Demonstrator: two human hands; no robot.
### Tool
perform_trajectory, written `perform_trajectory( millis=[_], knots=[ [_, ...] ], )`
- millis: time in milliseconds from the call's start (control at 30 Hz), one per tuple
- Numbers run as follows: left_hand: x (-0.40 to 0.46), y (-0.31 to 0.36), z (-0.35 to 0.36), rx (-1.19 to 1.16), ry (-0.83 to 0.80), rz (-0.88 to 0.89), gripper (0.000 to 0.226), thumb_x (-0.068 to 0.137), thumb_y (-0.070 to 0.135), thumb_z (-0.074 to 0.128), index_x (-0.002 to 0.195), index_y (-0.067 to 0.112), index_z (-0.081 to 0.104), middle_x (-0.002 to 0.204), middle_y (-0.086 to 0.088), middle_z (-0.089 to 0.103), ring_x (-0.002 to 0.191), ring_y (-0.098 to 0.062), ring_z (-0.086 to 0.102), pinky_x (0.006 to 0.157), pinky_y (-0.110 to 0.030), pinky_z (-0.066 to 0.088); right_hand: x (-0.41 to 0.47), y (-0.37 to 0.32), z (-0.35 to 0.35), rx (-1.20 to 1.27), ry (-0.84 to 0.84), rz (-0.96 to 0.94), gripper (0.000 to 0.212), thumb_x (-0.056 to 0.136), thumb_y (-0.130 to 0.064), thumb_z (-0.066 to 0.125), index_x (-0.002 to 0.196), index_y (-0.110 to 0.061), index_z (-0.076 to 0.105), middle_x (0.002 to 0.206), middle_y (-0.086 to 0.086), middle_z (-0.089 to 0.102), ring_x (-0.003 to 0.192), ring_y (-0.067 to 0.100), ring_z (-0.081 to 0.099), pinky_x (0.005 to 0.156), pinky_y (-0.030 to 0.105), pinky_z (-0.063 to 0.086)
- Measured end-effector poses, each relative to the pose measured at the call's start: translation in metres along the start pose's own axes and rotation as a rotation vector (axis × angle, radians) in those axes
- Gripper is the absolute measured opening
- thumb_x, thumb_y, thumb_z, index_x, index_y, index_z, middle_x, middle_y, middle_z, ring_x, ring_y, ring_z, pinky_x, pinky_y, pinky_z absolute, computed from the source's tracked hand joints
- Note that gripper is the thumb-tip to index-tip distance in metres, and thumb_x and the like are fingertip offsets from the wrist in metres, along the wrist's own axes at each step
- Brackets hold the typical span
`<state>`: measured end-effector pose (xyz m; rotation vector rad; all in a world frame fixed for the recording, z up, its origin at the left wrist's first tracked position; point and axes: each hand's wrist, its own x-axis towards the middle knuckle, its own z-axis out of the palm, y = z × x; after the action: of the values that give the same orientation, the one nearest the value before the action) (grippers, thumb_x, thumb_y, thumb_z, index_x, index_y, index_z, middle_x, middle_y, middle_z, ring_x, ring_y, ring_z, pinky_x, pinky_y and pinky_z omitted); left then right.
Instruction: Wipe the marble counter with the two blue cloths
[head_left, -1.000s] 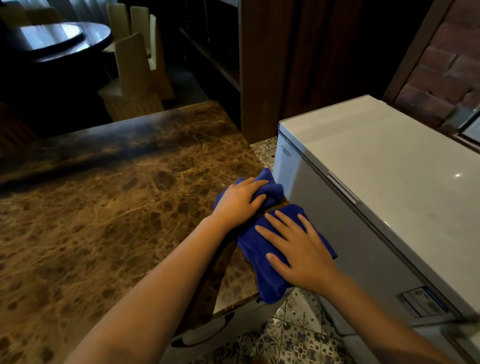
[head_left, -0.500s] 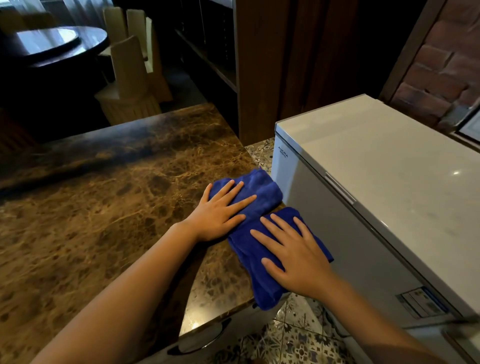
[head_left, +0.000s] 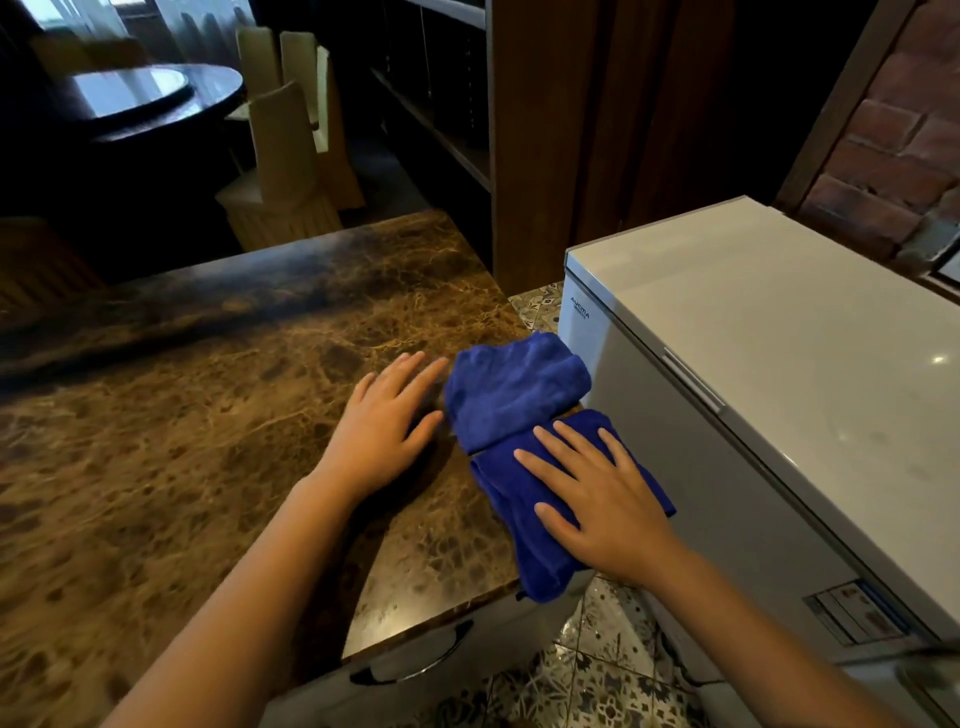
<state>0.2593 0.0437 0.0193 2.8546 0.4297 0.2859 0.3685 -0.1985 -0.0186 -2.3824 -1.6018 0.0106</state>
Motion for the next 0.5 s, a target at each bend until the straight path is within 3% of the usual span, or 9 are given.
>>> perform_trajectory(
  millis=[100,200,400,500],
  knots=[
    [-0.033,-0.013,-0.019,0.02,0.099,-0.09,0.053,0.09,0.04,0.042,0.14,0.025,0.033,0.142,-0.008,0.044,0.129,-0.024,0.04,0.106,-0.044,0.033,0.0,0.001,0.001,-0.001,0.008,0.01,0.052,0.088,-0.046,0.031,0.137,-0.031,0.034,0.147,0.003,0.035,0.137,0.021,0.022,0.109,0.046,0.007],
    [-0.071,-0.026,-0.028,0.046,0.115,-0.219,0.047,0.089,0.037,0.048,0.133,0.022,0.043,0.132,-0.007,0.053,0.118,-0.025,0.051,0.098,-0.043,0.043,0.001,-0.001,-0.001,-0.014,0.004,-0.003,0.052,0.088,-0.047,0.03,0.137,-0.029,0.036,0.146,0.004,0.037,0.136,0.022,0.024,0.109,0.05,0.012],
    [-0.128,-0.034,-0.03,0.058,0.103,-0.376,0.039,0.089,0.033,0.051,0.124,0.017,0.055,0.121,-0.005,0.061,0.106,-0.021,0.058,0.088,-0.036,0.048,0.004,-0.004,-0.011,-0.009,-0.106,0.024,0.067,0.08,-0.057,0.014,0.141,-0.032,0.025,0.153,0.0,0.019,0.14,0.017,0.007,0.111,0.047,0.006],
    [-0.149,-0.034,-0.029,0.077,0.085,-0.412,0.037,0.089,0.034,0.052,0.121,0.017,0.058,0.12,-0.002,0.061,0.103,-0.019,0.059,0.084,-0.033,0.049,0.008,-0.014,-0.021,-0.068,-0.168,0.047,0.055,0.09,-0.049,0.031,0.142,-0.03,0.025,0.153,-0.002,0.02,0.14,0.016,0.01,0.111,0.042,0.014]
  ],
)
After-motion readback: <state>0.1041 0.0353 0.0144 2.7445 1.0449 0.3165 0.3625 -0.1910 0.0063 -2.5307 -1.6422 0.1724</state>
